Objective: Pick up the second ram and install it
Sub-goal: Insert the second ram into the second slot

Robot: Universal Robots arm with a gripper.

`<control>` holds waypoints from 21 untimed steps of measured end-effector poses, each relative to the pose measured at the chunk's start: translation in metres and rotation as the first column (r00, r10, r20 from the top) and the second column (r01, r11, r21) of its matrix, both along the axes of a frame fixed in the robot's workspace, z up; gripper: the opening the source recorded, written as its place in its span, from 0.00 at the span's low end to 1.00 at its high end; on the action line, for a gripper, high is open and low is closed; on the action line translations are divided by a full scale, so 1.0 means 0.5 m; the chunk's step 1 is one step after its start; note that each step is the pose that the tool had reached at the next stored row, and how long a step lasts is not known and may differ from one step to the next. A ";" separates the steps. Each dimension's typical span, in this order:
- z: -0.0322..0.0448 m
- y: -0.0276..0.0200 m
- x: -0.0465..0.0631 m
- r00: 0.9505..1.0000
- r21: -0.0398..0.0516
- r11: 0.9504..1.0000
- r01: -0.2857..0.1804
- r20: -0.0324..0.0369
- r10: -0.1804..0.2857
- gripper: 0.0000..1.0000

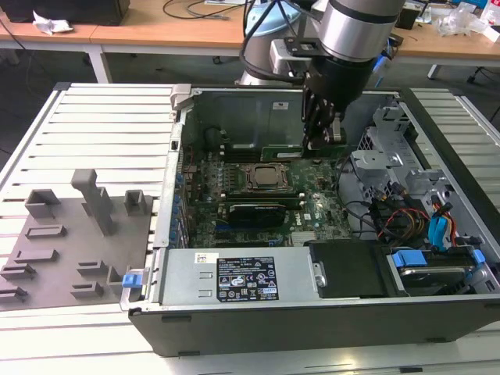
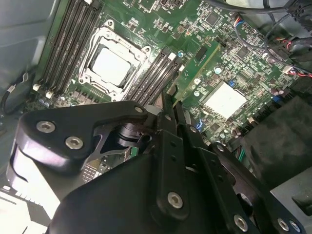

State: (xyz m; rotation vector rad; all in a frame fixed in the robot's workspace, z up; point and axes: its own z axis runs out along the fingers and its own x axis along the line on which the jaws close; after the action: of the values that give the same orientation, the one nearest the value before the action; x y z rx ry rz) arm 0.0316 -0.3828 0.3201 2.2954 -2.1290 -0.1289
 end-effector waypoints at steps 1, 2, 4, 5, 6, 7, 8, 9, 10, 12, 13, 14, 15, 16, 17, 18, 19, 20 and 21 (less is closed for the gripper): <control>-0.004 0.0000 -0.001 1.000 0.000 1.000 0.000 0.000 0.000 0.14; -0.007 0.0000 -0.001 1.000 0.000 1.000 0.000 0.000 0.000 0.14; -0.011 0.0000 -0.002 1.000 0.000 1.000 0.000 0.000 0.000 0.14; -0.013 0.0000 -0.002 1.000 0.000 1.000 0.000 0.000 0.000 0.14; -0.017 0.0000 -0.002 1.000 0.000 1.000 0.000 0.000 0.000 0.14; -0.021 0.0000 -0.003 1.000 0.000 1.000 0.000 0.000 0.000 0.14; -0.025 0.0000 -0.003 1.000 0.000 1.000 0.000 0.000 0.000 0.14; -0.027 0.0000 -0.003 1.000 0.000 1.000 0.000 0.000 0.000 0.14; -0.028 0.0000 -0.003 1.000 0.000 1.000 0.000 0.000 0.000 0.14; -0.034 0.0000 -0.004 1.000 0.000 1.000 0.000 0.000 0.000 0.14; -0.035 0.0000 -0.004 1.000 0.000 1.000 0.000 0.000 0.000 0.14; -0.038 0.0000 -0.004 1.000 0.000 1.000 0.000 0.000 0.000 0.14; -0.039 0.0000 -0.004 1.000 0.000 1.000 0.000 0.000 0.000 0.14; -0.041 0.0000 -0.004 1.000 0.000 1.000 0.000 0.000 0.000 0.14; -0.044 0.0000 -0.004 1.000 0.000 1.000 0.000 0.000 0.000 0.14; -0.048 0.0000 -0.004 1.000 0.000 1.000 0.000 0.000 0.000 0.14; -0.049 0.0000 -0.005 1.000 0.000 1.000 0.000 0.000 0.000 0.14; -0.051 0.0000 -0.005 1.000 0.000 1.000 0.000 0.000 0.000 0.14; -0.054 0.0000 -0.005 1.000 0.000 1.000 0.000 0.000 0.000 0.14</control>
State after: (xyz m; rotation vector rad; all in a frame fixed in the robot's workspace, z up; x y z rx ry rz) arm 0.0292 -0.3828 0.2931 2.2955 -2.1290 -0.1289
